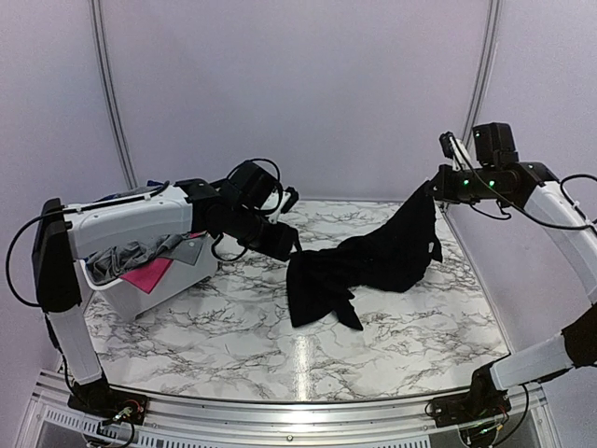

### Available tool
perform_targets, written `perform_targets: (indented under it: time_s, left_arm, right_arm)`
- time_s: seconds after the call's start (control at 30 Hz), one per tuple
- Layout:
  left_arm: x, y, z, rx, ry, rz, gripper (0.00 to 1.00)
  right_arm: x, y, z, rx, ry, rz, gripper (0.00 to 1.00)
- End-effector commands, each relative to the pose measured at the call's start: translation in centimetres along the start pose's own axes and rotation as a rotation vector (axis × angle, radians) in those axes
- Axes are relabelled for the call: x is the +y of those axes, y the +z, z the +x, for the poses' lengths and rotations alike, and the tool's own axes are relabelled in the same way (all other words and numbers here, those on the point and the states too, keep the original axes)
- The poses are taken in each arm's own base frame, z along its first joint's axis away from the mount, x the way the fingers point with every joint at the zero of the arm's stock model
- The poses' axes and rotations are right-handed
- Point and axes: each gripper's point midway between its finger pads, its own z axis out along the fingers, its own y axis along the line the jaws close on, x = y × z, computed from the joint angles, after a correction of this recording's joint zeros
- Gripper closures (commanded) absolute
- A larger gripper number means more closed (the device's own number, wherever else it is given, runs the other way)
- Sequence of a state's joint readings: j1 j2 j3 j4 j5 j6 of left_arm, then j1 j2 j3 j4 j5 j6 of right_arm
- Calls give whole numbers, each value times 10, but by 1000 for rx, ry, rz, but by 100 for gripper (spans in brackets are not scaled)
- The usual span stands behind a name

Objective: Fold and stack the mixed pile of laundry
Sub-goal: Pick up the crumpled T-shirt from the center of the board, then adjust the crumpled T-shirt at the center of the board.

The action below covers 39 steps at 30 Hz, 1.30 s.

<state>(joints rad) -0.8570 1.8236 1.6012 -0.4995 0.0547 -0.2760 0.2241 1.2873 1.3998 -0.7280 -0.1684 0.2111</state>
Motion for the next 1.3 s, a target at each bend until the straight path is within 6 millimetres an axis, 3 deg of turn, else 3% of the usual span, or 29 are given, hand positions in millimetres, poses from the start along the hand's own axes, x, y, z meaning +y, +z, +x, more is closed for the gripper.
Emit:
perform_targets:
  time_s: [0.0,0.17,0.23,0.3,0.43,0.5,0.63,0.77,0.87,1.0,1.1,1.17,1.27]
  left_arm:
    - [-17,51,58,159,23,2,25]
    - [-2,83,78,196,-59,-78,9]
    - [9,94,85,206,-75,-130,7]
    - [18,102,95,222,-82,-170,10]
    - [21,109,97,230,-81,-181,27]
    - [4,102,81,198,-47,-122,30]
    - [-58,59,18,-25,143,16,13]
    - [-79,37,-27,-151,160,57,8]
    - [-85,32,-39,-176,150,75,8]
    - [-87,32,-39,-170,130,98,7]
    - [-73,26,-41,-175,82,84,5]
    - [-61,20,-43,-181,24,102,5]
    - [-38,12,-45,-201,-38,102,5]
  right_arm:
    - [21,-27,-37,-90,-43,-72,100]
    - [34,-50,-67,-163,-71,-97,100]
    - [37,-59,-75,-183,-82,-103,100]
    - [40,-68,-82,-207,-90,-105,100]
    - [41,-91,-100,-265,-96,-72,100]
    - [39,-105,-110,-307,-96,-47,100]
    - [42,-136,-131,-406,-94,-26,100]
    - [28,-196,-165,-588,-73,116,100]
    - [19,-243,-182,-710,-59,210,100]
    - [16,-268,-189,-767,-69,263,100]
    - [21,-285,-202,-828,-71,257,100]
    - [31,-278,-211,-840,-68,191,100]
    - [58,-242,-217,-791,-76,3,100]
